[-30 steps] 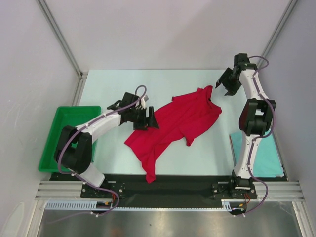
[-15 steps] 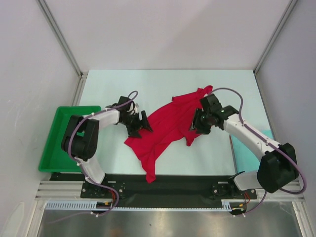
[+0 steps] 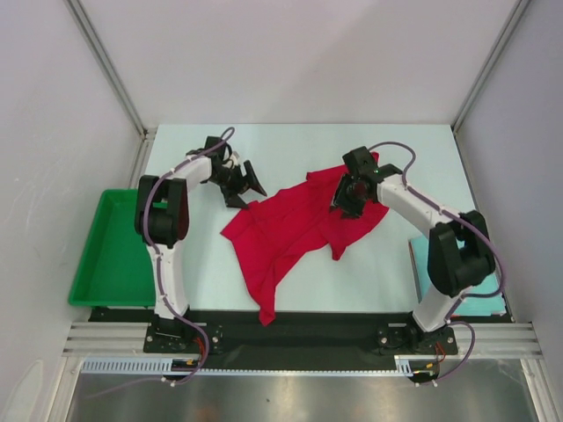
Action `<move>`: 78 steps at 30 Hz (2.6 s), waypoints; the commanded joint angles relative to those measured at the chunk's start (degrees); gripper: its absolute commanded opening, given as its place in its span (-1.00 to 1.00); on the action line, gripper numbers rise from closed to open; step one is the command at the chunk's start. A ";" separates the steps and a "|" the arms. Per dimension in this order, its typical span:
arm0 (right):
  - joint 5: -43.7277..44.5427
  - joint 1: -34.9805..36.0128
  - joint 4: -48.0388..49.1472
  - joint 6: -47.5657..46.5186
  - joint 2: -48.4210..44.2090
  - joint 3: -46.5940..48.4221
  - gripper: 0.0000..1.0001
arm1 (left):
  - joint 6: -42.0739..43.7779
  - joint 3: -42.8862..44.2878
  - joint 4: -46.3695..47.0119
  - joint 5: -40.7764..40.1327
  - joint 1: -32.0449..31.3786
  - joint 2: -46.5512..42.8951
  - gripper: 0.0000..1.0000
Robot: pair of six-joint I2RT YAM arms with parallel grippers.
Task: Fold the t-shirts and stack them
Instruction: Flatten the tshirt out
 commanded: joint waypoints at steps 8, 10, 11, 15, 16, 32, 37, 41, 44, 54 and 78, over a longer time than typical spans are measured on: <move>-3.31 -5.73 -2.27 -5.62 10.25 6.81 0.11 | 12.92 1.99 1.75 -23.46 -1.50 -5.98 0.94; 0.55 -4.50 -3.07 -5.98 9.98 7.34 0.24 | 12.40 -5.45 2.27 -24.54 -2.29 -12.22 0.94; 1.78 -3.10 -3.51 -5.72 10.16 8.21 0.33 | 12.31 -8.37 4.10 -24.28 -2.73 -14.85 0.92; 3.73 0.42 -4.66 -4.83 13.49 11.54 0.28 | 13.18 -19.63 6.58 -24.71 -6.42 -24.88 0.82; 5.38 1.30 -5.09 -4.75 14.54 12.26 0.19 | 13.97 -21.48 6.32 -25.41 -8.43 -26.98 0.81; 15.51 9.57 -11.87 -9.23 23.43 20.88 -0.25 | 16.26 -28.70 7.63 -22.34 -11.44 -32.80 0.83; 14.19 9.74 -11.08 -9.32 24.31 21.05 -0.23 | 16.88 -28.70 7.81 -22.43 -11.35 -32.63 0.82; 12.87 10.01 -10.46 -9.40 24.13 20.88 -0.20 | 16.79 -28.70 8.07 -21.64 -11.44 -32.01 0.83; 12.25 10.45 -10.11 -9.58 24.31 20.88 -0.16 | 17.05 -28.53 7.99 -21.72 -11.44 -31.57 0.83; 12.52 10.80 -9.93 -9.67 24.66 19.56 -0.19 | 16.97 -29.05 8.16 -20.85 -11.44 -30.78 0.86; 14.01 9.30 -9.49 -11.60 17.90 14.99 -0.98 | 15.12 -30.55 7.02 -22.86 -11.44 -32.27 1.00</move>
